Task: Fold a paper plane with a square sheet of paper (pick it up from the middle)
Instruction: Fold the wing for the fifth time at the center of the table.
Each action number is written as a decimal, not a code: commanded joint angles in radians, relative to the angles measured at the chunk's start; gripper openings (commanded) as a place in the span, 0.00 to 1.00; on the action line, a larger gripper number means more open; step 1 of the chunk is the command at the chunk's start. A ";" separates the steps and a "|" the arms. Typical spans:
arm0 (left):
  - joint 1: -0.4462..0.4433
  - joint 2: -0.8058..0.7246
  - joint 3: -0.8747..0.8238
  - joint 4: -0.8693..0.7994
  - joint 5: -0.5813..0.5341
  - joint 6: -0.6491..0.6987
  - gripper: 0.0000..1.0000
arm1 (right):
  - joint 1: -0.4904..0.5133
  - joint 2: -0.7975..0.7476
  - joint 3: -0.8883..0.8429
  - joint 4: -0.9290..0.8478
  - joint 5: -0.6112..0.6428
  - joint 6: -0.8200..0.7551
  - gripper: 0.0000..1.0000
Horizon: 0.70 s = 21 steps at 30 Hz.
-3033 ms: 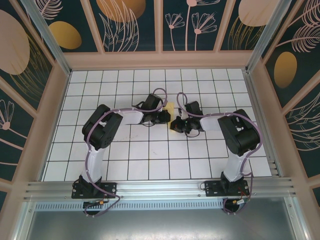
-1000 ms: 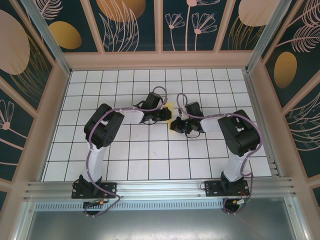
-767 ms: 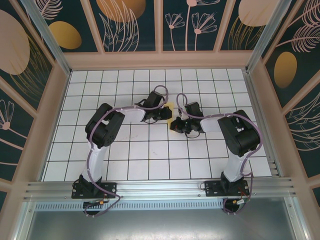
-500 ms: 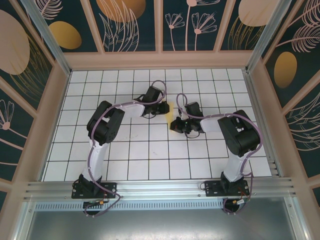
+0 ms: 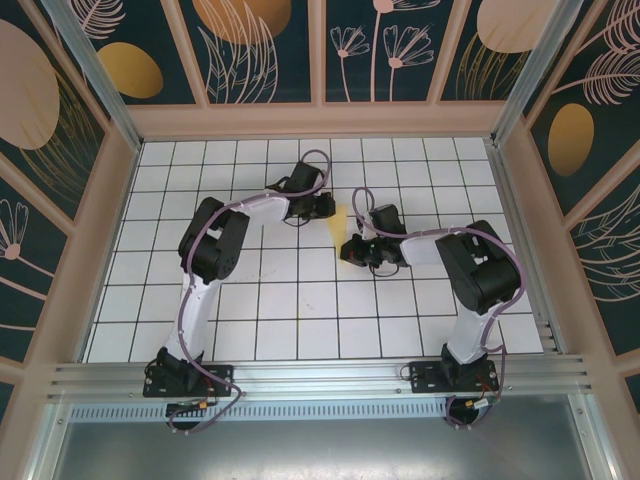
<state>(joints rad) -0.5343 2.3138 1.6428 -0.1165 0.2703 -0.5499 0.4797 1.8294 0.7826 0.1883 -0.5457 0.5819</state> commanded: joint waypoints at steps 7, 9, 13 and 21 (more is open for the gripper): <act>0.094 0.070 0.057 -0.010 -0.172 0.039 0.16 | 0.037 0.112 -0.091 -0.241 0.124 -0.013 0.00; 0.099 0.070 0.052 -0.001 -0.169 0.039 0.16 | 0.037 0.111 -0.094 -0.236 0.122 -0.010 0.00; 0.112 0.076 0.053 0.015 -0.180 0.037 0.17 | 0.037 0.109 -0.093 -0.223 0.116 -0.004 0.00; 0.138 -0.002 0.052 0.011 -0.261 0.069 0.25 | 0.037 0.058 -0.037 -0.224 0.121 -0.005 0.00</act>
<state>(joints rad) -0.4633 2.3421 1.6855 -0.0917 0.1860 -0.5217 0.4824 1.8179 0.7853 0.1944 -0.5415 0.5831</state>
